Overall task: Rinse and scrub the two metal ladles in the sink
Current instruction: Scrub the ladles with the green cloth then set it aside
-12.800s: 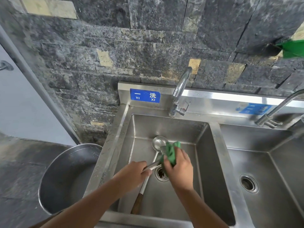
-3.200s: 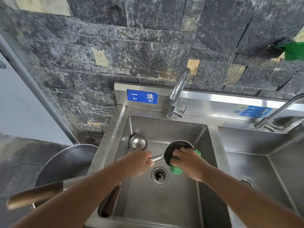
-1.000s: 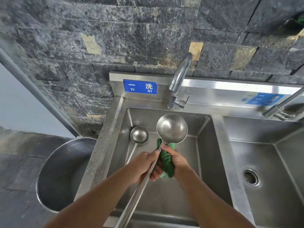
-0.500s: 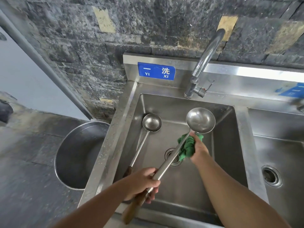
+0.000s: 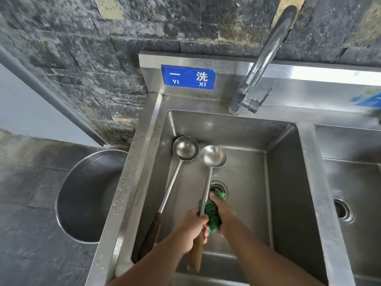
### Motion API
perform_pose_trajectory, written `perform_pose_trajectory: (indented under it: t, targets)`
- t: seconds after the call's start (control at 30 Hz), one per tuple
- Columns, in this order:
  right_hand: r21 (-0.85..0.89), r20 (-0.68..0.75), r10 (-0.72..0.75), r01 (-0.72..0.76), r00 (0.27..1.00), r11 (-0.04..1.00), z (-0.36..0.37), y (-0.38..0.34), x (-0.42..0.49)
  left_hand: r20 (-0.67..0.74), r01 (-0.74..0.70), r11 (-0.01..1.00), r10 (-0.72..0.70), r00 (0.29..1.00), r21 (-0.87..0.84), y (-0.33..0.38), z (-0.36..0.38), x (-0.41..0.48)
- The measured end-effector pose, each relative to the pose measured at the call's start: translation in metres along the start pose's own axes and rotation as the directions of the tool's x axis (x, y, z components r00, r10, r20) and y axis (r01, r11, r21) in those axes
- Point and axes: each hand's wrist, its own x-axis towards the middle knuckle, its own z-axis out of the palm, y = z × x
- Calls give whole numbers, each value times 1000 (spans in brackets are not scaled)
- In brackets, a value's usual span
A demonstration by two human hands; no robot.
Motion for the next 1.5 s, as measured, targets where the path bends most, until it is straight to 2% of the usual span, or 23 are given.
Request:
perform_pose_trajectory:
  t: [0.23,0.53,0.67,0.73,1.0,1.17,1.27,1.37,1.4,1.43,1.5]
  targets:
    - [-19,-15,-25,25,1000,1000,-7,-10,0,-43,49,996,-52,998,-70,-2,17,30]
    - [-85,-90,-73,65,993,994,-15,-12,15,-13,51,995,-53,999,-85,-10,22,57]
    - [-220,-88,-144,122,986,968,-21,-9,30,9,20,1000,-20,1000,-16,-21,20,73]
    - [-282,-75,-186,158,980,946,-24,0,39,-24,-3,1000,4,1000,14,-32,18,82]
    - [-256,-148,-168,126,975,958,-31,13,37,-59,-11,998,14,998,55,-52,15,106]
    - [-317,-142,-263,207,954,925,-42,6,34,-31,3,984,3,1000,180,-52,10,99]
    - [-245,-110,-262,230,959,942,-51,-9,20,-107,6,973,19,994,231,-38,8,87]
    - [-93,-66,-231,225,971,970,-57,-35,-15,-301,-128,958,205,931,258,-12,12,68]
    - [-40,-54,-202,200,978,979,-61,-41,-23,-295,-196,944,273,916,265,-3,16,62]
    - [27,-38,-165,166,986,986,-66,-48,-33,-226,-243,936,303,926,256,7,21,54]
    - [176,41,-92,84,995,981,-73,-58,-50,4,-247,956,250,968,156,27,37,37]
